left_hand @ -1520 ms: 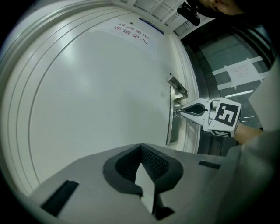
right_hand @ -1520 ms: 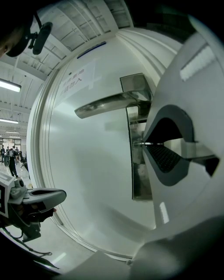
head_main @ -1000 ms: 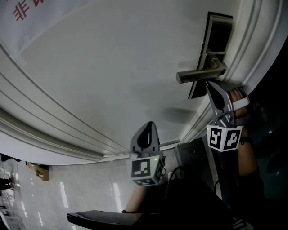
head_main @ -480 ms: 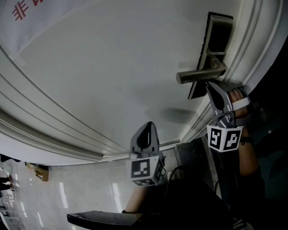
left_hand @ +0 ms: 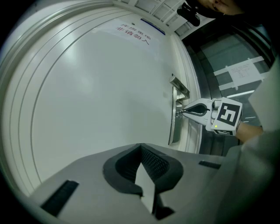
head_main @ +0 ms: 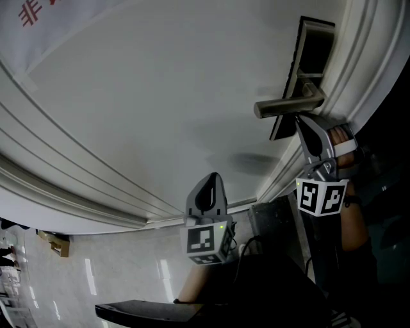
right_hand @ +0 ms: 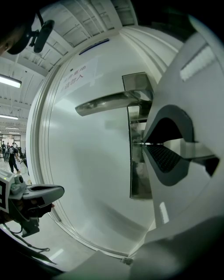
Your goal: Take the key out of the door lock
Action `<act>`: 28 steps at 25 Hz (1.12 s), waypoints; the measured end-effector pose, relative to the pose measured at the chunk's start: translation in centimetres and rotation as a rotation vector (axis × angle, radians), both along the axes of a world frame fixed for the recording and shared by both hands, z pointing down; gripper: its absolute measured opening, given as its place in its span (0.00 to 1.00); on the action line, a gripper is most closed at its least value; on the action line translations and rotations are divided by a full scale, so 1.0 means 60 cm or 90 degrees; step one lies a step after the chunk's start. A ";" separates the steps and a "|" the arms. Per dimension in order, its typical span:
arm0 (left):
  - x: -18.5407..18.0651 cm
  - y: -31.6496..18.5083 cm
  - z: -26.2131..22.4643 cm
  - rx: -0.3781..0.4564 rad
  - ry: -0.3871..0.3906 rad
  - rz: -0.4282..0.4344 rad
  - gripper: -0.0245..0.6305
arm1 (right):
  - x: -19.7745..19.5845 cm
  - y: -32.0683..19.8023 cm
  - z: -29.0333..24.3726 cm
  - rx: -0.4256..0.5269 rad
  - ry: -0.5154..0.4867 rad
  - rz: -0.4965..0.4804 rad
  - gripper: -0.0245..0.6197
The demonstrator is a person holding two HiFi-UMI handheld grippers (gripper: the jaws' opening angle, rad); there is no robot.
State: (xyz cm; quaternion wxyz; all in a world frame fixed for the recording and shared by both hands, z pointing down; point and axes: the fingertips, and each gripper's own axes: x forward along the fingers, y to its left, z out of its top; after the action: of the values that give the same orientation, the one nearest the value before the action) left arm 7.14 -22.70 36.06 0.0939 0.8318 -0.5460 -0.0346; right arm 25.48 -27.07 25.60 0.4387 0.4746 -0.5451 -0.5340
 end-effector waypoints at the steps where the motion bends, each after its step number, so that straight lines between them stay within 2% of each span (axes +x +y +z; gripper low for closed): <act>1: -0.001 0.000 0.000 0.000 0.000 0.000 0.04 | 0.000 0.000 0.000 -0.001 -0.004 0.000 0.05; 19: 0.003 0.002 -0.001 0.002 0.005 0.006 0.04 | 0.000 0.000 -0.005 -0.023 -0.079 0.002 0.06; 24: 0.000 0.002 0.000 0.001 0.005 0.006 0.04 | 0.001 -0.001 -0.002 -0.011 -0.031 0.008 0.05; 28: 0.000 0.001 0.000 0.001 0.003 0.008 0.04 | 0.001 -0.001 -0.001 -0.011 -0.023 0.010 0.05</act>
State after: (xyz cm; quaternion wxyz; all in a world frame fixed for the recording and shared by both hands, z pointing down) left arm 7.13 -22.62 36.06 0.0947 0.8350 -0.5407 -0.0363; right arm 25.53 -27.11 25.52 0.4371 0.4845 -0.5536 -0.5174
